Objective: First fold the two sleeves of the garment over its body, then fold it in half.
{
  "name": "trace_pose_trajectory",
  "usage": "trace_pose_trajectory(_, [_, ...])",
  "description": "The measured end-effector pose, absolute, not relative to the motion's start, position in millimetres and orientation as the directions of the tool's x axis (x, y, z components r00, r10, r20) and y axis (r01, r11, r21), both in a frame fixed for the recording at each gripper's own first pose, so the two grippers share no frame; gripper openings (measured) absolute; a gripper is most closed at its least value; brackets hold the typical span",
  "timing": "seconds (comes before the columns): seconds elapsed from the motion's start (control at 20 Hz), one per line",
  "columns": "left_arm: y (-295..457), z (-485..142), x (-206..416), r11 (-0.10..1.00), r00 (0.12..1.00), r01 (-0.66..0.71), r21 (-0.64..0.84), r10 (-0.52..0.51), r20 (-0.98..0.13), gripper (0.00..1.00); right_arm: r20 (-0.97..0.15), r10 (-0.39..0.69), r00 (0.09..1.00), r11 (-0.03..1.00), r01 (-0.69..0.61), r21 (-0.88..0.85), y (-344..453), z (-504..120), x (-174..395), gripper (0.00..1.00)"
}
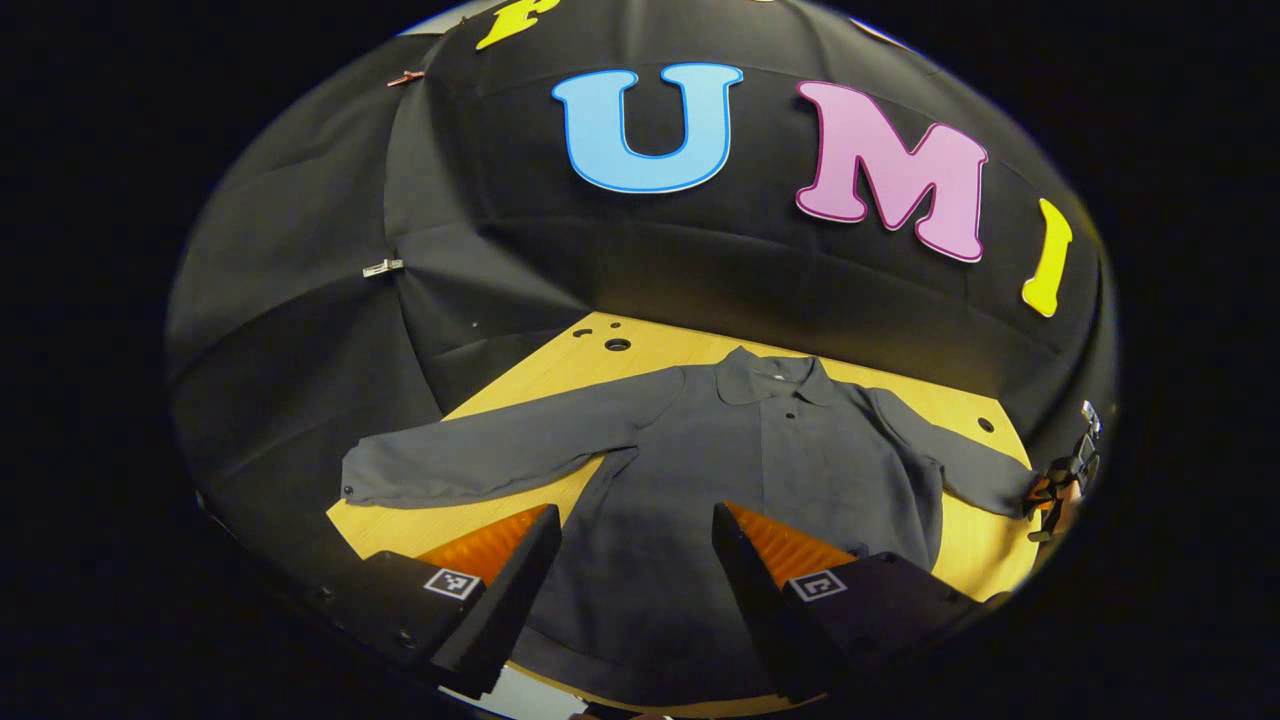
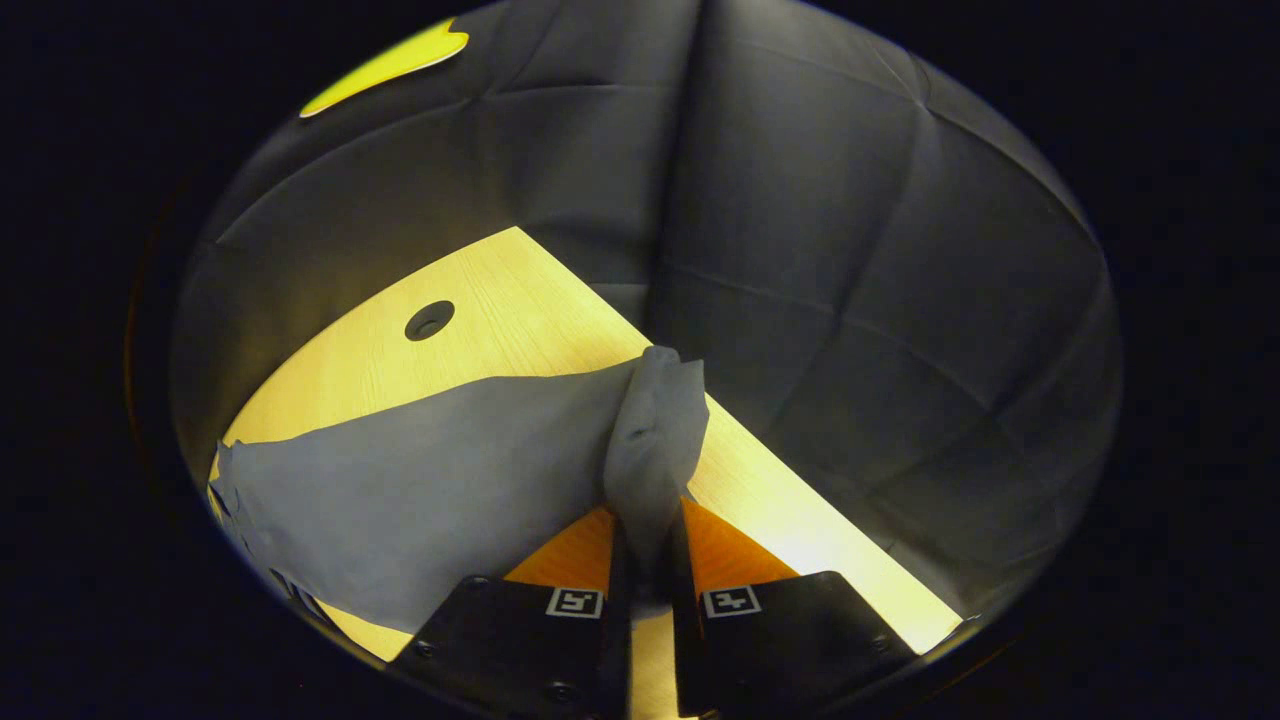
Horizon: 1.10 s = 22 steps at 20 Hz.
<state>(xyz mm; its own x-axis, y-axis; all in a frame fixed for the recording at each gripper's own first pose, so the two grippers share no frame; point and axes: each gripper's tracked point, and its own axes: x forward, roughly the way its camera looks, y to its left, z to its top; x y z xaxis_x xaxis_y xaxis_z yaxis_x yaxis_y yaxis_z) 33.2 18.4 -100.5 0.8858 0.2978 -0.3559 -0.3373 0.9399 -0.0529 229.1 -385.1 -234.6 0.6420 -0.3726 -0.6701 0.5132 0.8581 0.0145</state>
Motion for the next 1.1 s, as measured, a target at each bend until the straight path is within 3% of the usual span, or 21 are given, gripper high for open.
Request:
trace_pose_trajectory(0.05, [19.0,-102.2,32.5,0.938,0.883,-0.342,-0.056,0.3,-0.362,0.96,-0.672,-0.365,0.644,0.862,0.506,0.018,-384.8,-238.8,232.7,0.09])
trace_pose_trajectory(0.15, [20.8,-104.9,29.7,0.935,0.877,-0.351,-0.047,0.31,-0.367,0.96,-0.673,-0.328,0.663,0.877,0.479,0.045,-380.9,-236.8,234.0,0.06])
trace_pose_trajectory(0.45, [29.7,-95.2,28.1,0.933,0.878,-0.359,-0.015,0.332,-0.345,0.96,-0.631,-0.312,0.71,0.896,0.442,0.054,-377.2,-214.7,238.3,0.05])
trace_pose_trajectory(0.7, [35.9,-95.4,16.0,0.93,0.882,-0.367,-0.013,0.343,-0.324,0.96,-0.552,-0.271,0.789,0.944,0.33,0.008,-368.0,-171.7,241.3,0.05])
trace_pose_trajectory(1.1, [57.0,-99.9,-4.2,0.899,0.865,-0.429,-0.091,0.38,-0.326,0.96,-0.442,-0.106,0.891,0.994,0.109,-0.02,-334.4,-59.4,231.7,0.05])
